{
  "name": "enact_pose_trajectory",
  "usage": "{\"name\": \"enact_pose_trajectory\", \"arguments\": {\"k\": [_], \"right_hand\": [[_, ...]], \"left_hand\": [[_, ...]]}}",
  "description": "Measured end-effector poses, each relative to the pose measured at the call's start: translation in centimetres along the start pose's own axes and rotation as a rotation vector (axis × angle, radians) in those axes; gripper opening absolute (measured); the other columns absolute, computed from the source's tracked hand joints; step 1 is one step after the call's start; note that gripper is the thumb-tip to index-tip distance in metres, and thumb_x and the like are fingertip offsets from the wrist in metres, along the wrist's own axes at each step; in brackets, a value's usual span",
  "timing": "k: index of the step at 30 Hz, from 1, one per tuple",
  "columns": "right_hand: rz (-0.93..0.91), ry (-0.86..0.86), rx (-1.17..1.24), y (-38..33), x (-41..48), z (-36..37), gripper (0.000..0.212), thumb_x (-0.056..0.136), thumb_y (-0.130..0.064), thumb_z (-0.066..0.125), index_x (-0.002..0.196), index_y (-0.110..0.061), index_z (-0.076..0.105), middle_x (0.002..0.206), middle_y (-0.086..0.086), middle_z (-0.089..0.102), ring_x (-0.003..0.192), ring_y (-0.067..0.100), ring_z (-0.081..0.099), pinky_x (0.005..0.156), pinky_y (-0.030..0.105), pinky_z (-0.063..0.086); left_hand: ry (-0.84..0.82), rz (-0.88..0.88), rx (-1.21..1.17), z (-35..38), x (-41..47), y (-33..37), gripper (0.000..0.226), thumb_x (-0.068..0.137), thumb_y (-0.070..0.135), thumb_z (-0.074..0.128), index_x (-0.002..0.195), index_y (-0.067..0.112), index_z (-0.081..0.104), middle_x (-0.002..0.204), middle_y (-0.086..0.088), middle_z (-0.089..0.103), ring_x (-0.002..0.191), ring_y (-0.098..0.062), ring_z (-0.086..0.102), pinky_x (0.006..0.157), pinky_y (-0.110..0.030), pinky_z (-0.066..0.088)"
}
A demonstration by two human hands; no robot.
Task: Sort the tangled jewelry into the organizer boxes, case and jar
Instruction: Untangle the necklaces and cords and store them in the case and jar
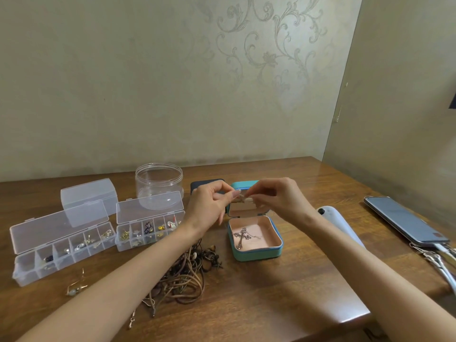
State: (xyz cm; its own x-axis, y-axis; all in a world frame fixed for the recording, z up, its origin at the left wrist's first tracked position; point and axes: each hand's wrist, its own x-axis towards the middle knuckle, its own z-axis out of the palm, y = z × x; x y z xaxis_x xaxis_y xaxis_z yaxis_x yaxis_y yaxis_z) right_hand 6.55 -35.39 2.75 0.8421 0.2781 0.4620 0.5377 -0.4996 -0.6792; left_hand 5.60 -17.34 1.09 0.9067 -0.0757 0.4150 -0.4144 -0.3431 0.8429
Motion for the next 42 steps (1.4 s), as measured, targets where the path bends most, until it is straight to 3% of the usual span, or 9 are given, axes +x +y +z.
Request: {"name": "enact_pose_trajectory", "arguments": {"k": [3, 7, 14, 19, 24, 28, 32, 39, 42], "right_hand": [[-0.133, 0.043, -0.227, 0.7, 0.2, 1.0, 0.008, 0.078, -0.002, 0.073, 0.084, -0.006, 0.076, 0.073, -0.001, 0.063, 0.064, 0.008, 0.055, 0.063, 0.018, 0.044], [-0.213, 0.158, -0.298, 1.7, 0.5, 1.6, 0.006, 0.079, -0.003, 0.072, 0.080, -0.007, 0.075, 0.071, -0.005, 0.059, 0.062, 0.009, 0.053, 0.063, 0.023, 0.044], [-0.177, 0.016, -0.479, 1.8, 0.5, 1.5, 0.011, 0.083, -0.016, 0.070, 0.091, -0.016, 0.077, 0.085, 0.001, 0.071, 0.077, 0.020, 0.063, 0.072, 0.040, 0.052], [0.021, -0.024, -0.046, 0.7, -0.3, 2.5, 0.039, 0.074, -0.012, 0.079, 0.111, -0.015, 0.067, 0.100, -0.004, 0.072, 0.086, 0.002, 0.066, 0.074, 0.014, 0.049], [0.235, 0.012, 0.457, 0.4, -0.3, 2.9, 0.014, 0.078, -0.003, 0.074, 0.087, -0.014, 0.072, 0.072, 0.005, 0.071, 0.056, 0.010, 0.060, 0.051, 0.018, 0.046], [0.209, 0.102, 0.338, 0.9, -0.1, 2.4, 0.010, 0.078, -0.009, 0.076, 0.075, -0.019, 0.073, 0.068, -0.003, 0.070, 0.059, 0.004, 0.063, 0.056, 0.017, 0.047], [0.182, 0.223, 0.262, 1.6, 0.0, 3.0, 0.005, 0.078, -0.012, 0.077, 0.076, -0.016, 0.074, 0.065, -0.003, 0.070, 0.058, 0.001, 0.062, 0.056, 0.016, 0.046], [0.151, 0.494, 0.134, 2.5, 1.0, 5.5, 0.005, 0.081, -0.018, 0.074, 0.082, -0.013, 0.074, 0.075, -0.004, 0.071, 0.069, 0.007, 0.066, 0.068, 0.025, 0.053], [0.159, 0.595, 0.076, 2.7, 1.3, 6.8, 0.005, 0.083, -0.022, 0.073, 0.082, -0.018, 0.071, 0.074, -0.007, 0.069, 0.069, 0.009, 0.065, 0.067, 0.033, 0.054]], "left_hand": [[0.134, 0.138, 0.244, 0.6, -0.3, -1.1, 0.017, 0.088, 0.033, 0.063, 0.080, 0.018, 0.064, 0.040, 0.006, 0.057, 0.042, -0.007, 0.055, 0.069, -0.023, 0.051], [0.304, 0.292, 0.411, 1.3, -0.3, -1.3, 0.014, 0.083, 0.032, 0.069, 0.076, 0.020, 0.063, 0.057, 0.010, 0.060, 0.054, -0.003, 0.053, 0.054, -0.019, 0.042], [0.312, 0.244, 0.305, 0.9, 1.1, -1.8, 0.015, 0.075, 0.027, 0.076, 0.071, 0.014, 0.069, 0.068, 0.008, 0.061, 0.063, -0.005, 0.051, 0.056, -0.017, 0.037], [0.194, 0.309, 0.285, 0.8, 0.9, -1.2, 0.009, 0.077, 0.024, 0.075, 0.074, 0.016, 0.071, 0.071, 0.008, 0.062, 0.066, -0.010, 0.053, 0.059, -0.031, 0.045], [0.199, 0.334, 0.351, 0.9, 0.8, -1.1, 0.014, 0.076, 0.026, 0.076, 0.072, 0.015, 0.069, 0.072, 0.012, 0.052, 0.064, -0.003, 0.047, 0.056, -0.023, 0.039], [0.292, 0.316, 0.434, 1.0, 0.9, -1.7, 0.020, 0.073, 0.028, 0.078, 0.070, 0.013, 0.066, 0.084, 0.007, 0.053, 0.075, -0.012, 0.051, 0.058, -0.030, 0.046], [0.308, 0.213, 0.306, 1.9, 1.3, -2.0, 0.020, 0.074, 0.021, 0.078, 0.068, 0.012, 0.061, 0.112, 0.004, 0.057, 0.108, -0.015, 0.054, 0.082, -0.032, 0.051], [0.385, 0.035, 0.151, 3.4, 1.8, -1.8, 0.021, 0.084, 0.016, 0.069, 0.074, 0.005, 0.055, 0.094, 0.010, 0.061, 0.085, -0.002, 0.055, 0.063, -0.006, 0.041], [0.436, 0.083, 0.166, 3.6, 1.9, -2.2, 0.021, 0.083, 0.015, 0.070, 0.072, 0.008, 0.054, 0.089, 0.010, 0.061, 0.082, -0.004, 0.058, 0.064, -0.014, 0.048]]}}
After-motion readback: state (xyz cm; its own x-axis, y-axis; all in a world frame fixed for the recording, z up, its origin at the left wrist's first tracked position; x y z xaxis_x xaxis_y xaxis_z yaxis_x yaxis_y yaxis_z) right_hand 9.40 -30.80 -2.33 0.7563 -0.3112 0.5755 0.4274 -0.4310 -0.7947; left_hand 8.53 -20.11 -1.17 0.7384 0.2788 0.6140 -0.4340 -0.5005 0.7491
